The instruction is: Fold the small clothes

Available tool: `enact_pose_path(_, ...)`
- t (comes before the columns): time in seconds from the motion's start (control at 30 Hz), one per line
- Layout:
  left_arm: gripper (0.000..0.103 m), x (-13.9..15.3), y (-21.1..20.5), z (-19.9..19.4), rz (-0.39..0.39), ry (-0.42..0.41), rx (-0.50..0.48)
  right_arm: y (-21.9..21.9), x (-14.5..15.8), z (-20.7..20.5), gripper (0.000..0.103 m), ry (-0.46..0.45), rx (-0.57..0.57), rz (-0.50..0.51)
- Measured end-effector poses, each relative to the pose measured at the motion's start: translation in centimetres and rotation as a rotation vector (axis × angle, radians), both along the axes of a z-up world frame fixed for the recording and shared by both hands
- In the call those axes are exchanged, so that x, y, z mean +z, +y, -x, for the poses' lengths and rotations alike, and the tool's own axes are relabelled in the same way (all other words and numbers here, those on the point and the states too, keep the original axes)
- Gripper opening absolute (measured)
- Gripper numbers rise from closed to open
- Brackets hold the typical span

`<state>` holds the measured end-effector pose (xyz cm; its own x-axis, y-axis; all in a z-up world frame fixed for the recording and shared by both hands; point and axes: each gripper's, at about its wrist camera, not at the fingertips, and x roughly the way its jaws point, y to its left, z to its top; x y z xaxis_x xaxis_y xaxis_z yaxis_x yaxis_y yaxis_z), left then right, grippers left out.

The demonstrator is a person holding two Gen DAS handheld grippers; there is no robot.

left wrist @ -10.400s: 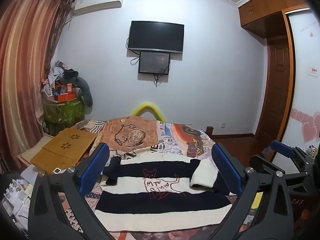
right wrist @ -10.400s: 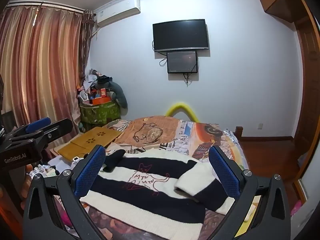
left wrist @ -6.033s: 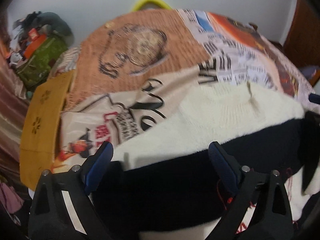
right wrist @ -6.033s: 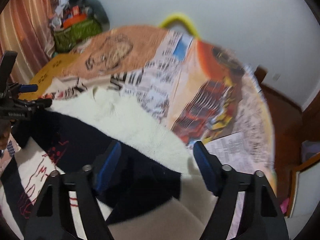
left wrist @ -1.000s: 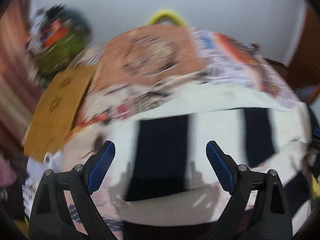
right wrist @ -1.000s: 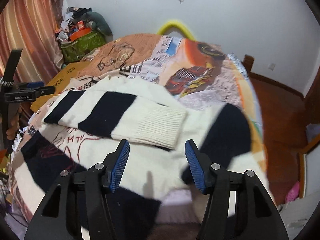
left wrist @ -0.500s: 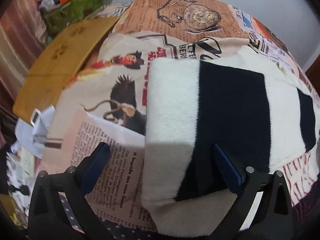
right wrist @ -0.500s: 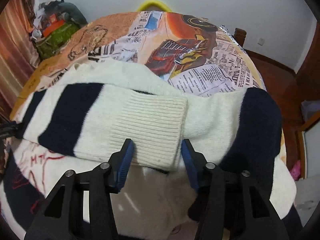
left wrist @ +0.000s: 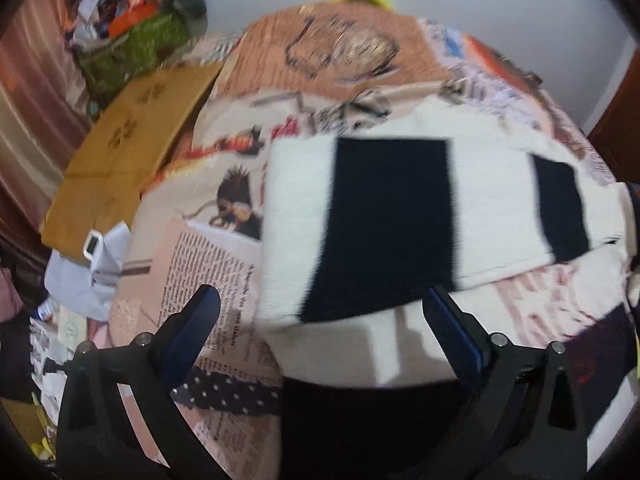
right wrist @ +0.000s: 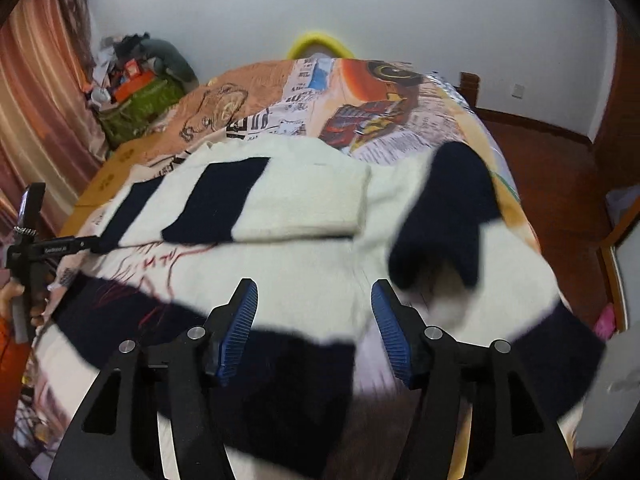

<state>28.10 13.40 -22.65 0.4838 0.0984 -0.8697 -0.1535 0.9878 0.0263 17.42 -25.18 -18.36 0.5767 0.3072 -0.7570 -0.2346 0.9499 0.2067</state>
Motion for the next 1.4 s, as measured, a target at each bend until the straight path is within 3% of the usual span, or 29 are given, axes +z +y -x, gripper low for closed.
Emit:
enact_pose_path(0.2, 0.102, 2.6, -4.1, 1.3, -0.005, -0.067, -0.071, -6.6, 0.4, 3.4, 0.055, 0.001, -0.15, 0.003)
enact_pose_path(0.47, 0.102, 2.2, -7.7, 2.1, 0.025, -0.053, -0.073, -15.8, -1.6, 5.7, 0.056, 0.061, -0.381, -0.062)
enact_pose_path(0.77, 0.102, 0.2, -10.3, 2.7, -0.023, 0.003, -0.098, -17.5, -4.6, 2.8, 0.054, 0.107, -0.376, -0.167)
enact_pose_path(0.9, 0.102, 0.5, -10.2, 2.9, -0.043, -0.011, -0.104, -17.5, -6.2, 1.6, 0.016, 0.15, -0.385, -0.209)
enact_pose_path(0.93, 0.102, 0.6, -10.0, 3.0, -0.037, -0.016, -0.104, -17.5, -6.1, 1.5, 0.013, 0.141, -0.386, -0.214)
enact_pose_path(1.1, 0.102, 1.2, -8.9, 3.0, -0.017, -0.044, -0.093, -16.4, -2.3, 1.1, 0.011, 0.066, -0.306, -0.124)
enact_pose_path(1.4, 0.102, 2.3, -6.8, 2.8, 0.096, -0.116, -0.059, -10.9, 8.2, -2.2, 0.011, -0.121, -0.161, -0.055)
